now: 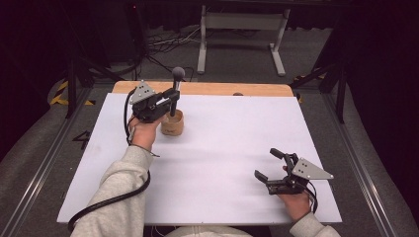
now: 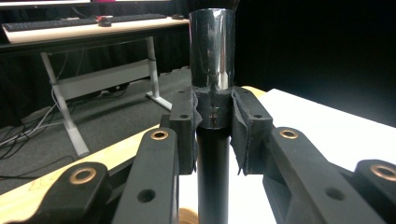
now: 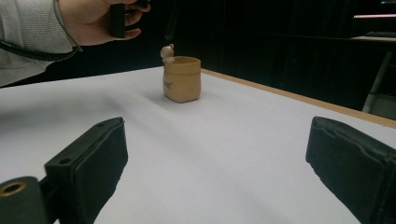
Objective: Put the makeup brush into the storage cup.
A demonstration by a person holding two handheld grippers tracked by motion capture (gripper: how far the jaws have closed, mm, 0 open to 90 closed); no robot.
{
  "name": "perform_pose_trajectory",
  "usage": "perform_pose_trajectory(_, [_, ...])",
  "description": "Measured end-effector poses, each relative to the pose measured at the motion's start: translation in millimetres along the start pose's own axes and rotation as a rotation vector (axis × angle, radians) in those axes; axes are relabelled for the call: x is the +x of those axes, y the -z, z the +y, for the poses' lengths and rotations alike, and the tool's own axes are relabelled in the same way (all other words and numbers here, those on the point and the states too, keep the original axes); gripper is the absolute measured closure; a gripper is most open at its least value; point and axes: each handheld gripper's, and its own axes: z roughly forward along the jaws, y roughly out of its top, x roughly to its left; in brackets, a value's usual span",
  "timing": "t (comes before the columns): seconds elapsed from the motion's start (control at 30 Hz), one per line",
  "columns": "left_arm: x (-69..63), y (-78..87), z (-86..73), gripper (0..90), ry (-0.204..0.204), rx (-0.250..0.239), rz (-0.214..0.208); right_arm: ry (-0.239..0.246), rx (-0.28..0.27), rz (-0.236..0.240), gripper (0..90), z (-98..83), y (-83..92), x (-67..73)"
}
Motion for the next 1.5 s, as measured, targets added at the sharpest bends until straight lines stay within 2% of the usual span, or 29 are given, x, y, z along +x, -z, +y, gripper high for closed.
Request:
perform_pose_trajectory(0.23, [2.2,-8.4,-1.3,72.9,-0.004,0.006,0.03,0.0,-0.003,0.003,5.8,0.2,0.0,0.3])
perform_pose_trajectory(0.33, [4.2,-10.1,-3.3,72.8,0.01,-0.008,0.037,-0.003,-0.004,0.005,5.8,0.0,0.0,0.0])
perform_pose_trajectory(0.43, [6.2,-13.1,-6.9,72.8,0.028,-0.018,0.038,0.0,-0.006,0.008,5.8,0.2,-0.4,0.2])
perform_pose_trajectory(0.57, [5.5,-16.5,-10.0,72.8,0.026,-0.005,0.043,-0.003,-0.007,0.008,5.8,0.5,0.2,0.2])
perform_pose_trajectory(0.87, [6.7,-19.7,-15.2,72.8,0.022,-0.006,0.057,-0.004,-0.008,0.011,5.8,0.7,0.3,0.6])
perform_pose_trajectory(0.93, [7.3,-20.6,-17.6,72.8,0.041,-0.02,0.037,-0.006,-0.007,0.01,5.8,0.6,0.4,0.6])
perform_pose_trajectory(0.97, [6.0,-21.1,-18.5,72.8,0.027,-0.014,0.05,-0.007,-0.006,0.01,5.8,0.7,0.5,0.7])
perform_pose_trajectory(1.17, [6.1,-23.5,-23.7,72.7,-0.022,-0.018,0.053,-0.005,-0.006,0.012,5.9,0.7,0.6,0.8])
perform_pose_trajectory(1.37, [7.8,-26.0,-31.0,72.7,-0.026,-0.013,0.045,-0.008,-0.007,0.013,6.2,0.6,1.1,0.8])
perform_pose_trajectory(1.5, [8.9,-27.6,-36.2,72.7,-0.015,-0.003,0.019,-0.007,-0.006,0.017,6.4,0.5,0.8,1.1])
